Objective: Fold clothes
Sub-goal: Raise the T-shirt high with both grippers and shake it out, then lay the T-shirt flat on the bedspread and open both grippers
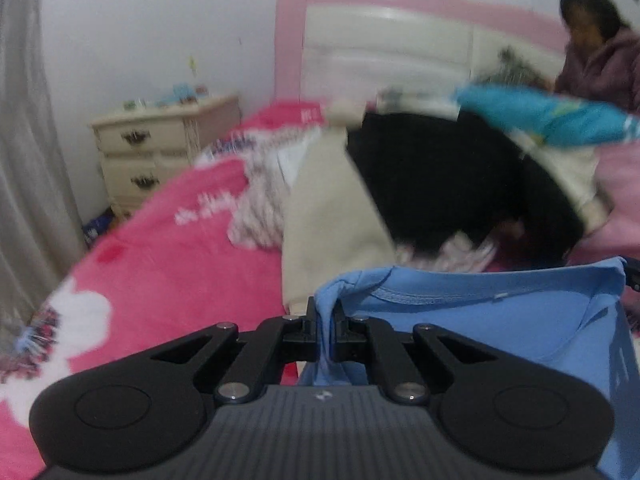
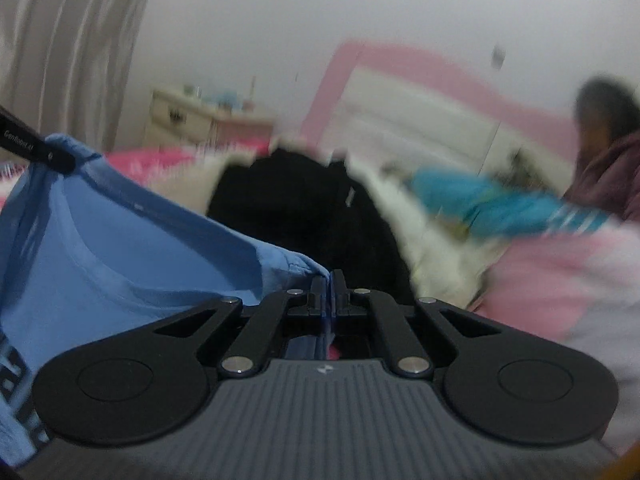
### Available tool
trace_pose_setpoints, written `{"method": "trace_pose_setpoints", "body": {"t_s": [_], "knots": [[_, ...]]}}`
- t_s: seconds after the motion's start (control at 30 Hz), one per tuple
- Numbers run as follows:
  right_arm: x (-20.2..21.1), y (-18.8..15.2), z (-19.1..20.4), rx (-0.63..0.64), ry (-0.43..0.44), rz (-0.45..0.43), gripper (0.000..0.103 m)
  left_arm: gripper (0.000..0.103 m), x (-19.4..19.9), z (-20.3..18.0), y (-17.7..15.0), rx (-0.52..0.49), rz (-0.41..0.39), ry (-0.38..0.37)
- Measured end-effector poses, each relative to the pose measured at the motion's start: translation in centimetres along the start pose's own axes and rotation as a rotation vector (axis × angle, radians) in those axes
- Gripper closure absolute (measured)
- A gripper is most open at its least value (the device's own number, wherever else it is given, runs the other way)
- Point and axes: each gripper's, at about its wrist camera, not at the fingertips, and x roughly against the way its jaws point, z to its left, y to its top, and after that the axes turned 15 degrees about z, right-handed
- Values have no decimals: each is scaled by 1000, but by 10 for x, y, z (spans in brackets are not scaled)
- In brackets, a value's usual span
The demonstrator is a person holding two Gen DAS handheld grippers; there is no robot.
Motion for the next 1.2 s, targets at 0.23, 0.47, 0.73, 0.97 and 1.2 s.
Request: {"method": "trace_pose_setpoints", "body": {"t_s": [0.23, 0.47, 0.73, 0.97, 1.2], "knots": [[-83, -29, 1, -150, 112, 243, 102, 89, -84, -15, -8, -49, 139, 27], [-112, -44, -38, -436, 375, 343, 78, 57, -78, -5, 11, -6, 153, -43], [-97, -53, -95, -746, 533, 369, 44, 51, -48, 61, 26, 457, 186, -338], [-17, -41, -101, -715, 722, 287, 44, 49, 63, 77, -10, 216, 162, -286], [73, -24, -36, -469, 997, 296, 40, 56, 90, 99, -100, 150, 322, -204]]}}
